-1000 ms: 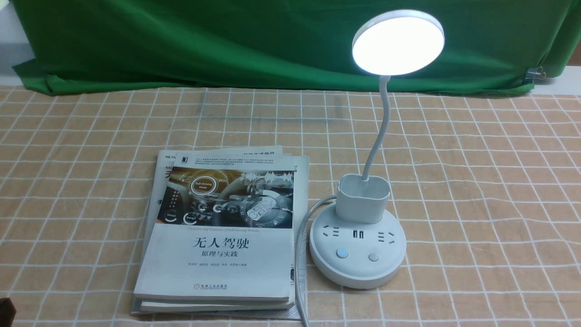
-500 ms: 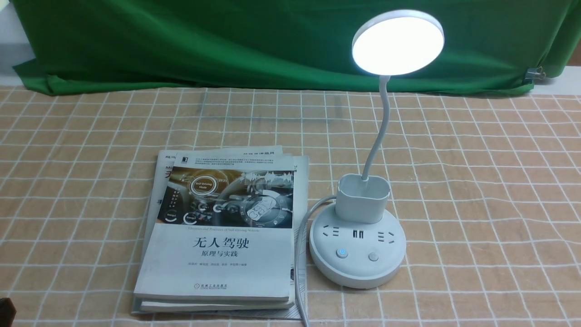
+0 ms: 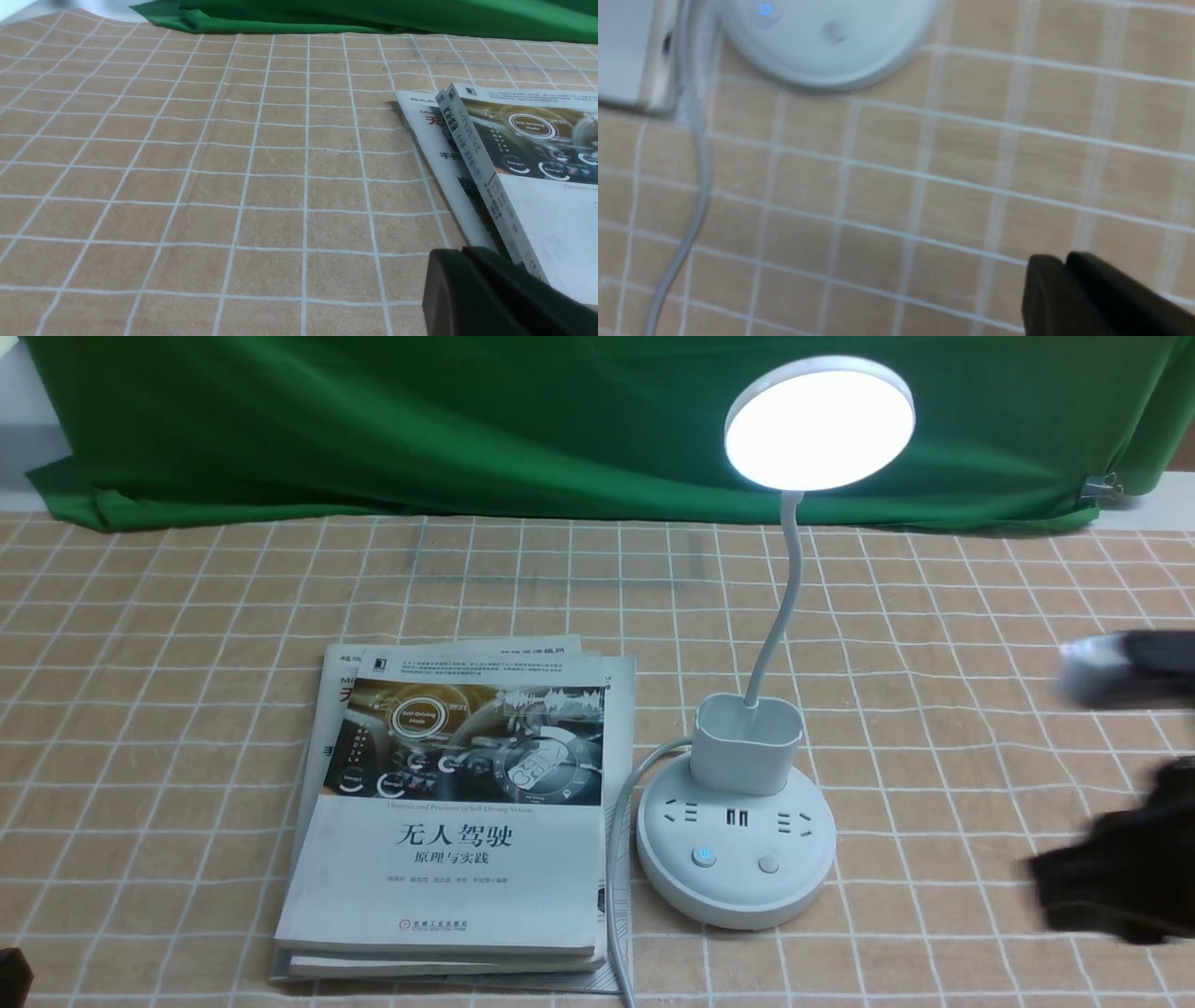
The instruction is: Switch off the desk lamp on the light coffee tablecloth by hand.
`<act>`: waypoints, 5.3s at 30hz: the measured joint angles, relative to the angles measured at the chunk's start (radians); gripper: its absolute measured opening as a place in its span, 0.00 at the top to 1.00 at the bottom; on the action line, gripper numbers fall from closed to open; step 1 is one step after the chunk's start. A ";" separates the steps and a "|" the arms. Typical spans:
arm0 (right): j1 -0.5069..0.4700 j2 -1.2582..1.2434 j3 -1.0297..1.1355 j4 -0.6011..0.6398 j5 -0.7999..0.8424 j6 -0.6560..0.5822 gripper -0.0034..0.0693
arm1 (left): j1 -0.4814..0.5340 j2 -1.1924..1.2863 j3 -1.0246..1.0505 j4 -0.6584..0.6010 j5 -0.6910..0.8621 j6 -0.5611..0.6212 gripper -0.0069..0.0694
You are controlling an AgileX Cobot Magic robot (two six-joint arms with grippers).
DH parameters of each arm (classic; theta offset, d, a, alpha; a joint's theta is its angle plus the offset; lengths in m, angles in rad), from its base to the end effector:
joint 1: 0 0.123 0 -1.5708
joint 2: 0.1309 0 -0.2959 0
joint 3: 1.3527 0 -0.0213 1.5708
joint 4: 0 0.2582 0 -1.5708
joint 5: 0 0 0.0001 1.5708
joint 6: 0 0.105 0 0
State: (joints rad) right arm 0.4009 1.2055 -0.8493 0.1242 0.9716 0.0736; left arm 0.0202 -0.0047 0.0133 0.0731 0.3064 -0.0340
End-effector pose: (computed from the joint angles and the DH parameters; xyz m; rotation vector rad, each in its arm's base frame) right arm 0.1983 0.0957 0.2640 -0.3876 2.8088 0.2685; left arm 0.0644 0.0036 0.1780 -0.0018 1.7982 0.0598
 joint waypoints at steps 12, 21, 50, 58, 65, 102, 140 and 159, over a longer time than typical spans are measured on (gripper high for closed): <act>0.238 0.364 -0.200 -0.027 -0.095 0.048 0.89 | 0.000 0.000 0.000 0.000 0.000 0.000 0.90; 0.194 0.516 -0.289 -0.104 -0.132 0.058 0.89 | 0.000 0.000 0.000 0.000 0.000 0.000 0.90; 0.188 0.614 -0.304 -0.087 -0.205 0.057 0.89 | 0.000 0.000 0.000 0.000 0.000 0.000 0.90; 0.184 0.565 -0.298 -0.082 -0.212 0.057 0.89 | 0.000 0.000 0.000 0.000 0.000 0.000 0.90; 0.184 0.557 -0.298 -0.082 -0.228 0.057 0.89 | 0.000 0.000 0.000 0.000 0.000 0.000 0.90; 0.181 0.612 -0.300 -0.064 -0.246 0.032 0.89 | 0.000 0.000 0.000 0.000 0.000 0.000 0.90; 0.177 -0.242 0.110 -0.052 -0.251 0.010 0.85 | 0.000 0.000 0.000 0.000 0.000 0.000 0.90; -0.230 -0.924 0.814 -0.093 -0.896 -0.157 0.92 | 0.000 0.000 0.000 0.000 0.000 0.000 0.90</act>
State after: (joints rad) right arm 0.1713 0.2818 -0.0354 0.0312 0.0759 -0.0836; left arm 0.0202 -0.0047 0.0133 0.0731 0.3064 -0.0340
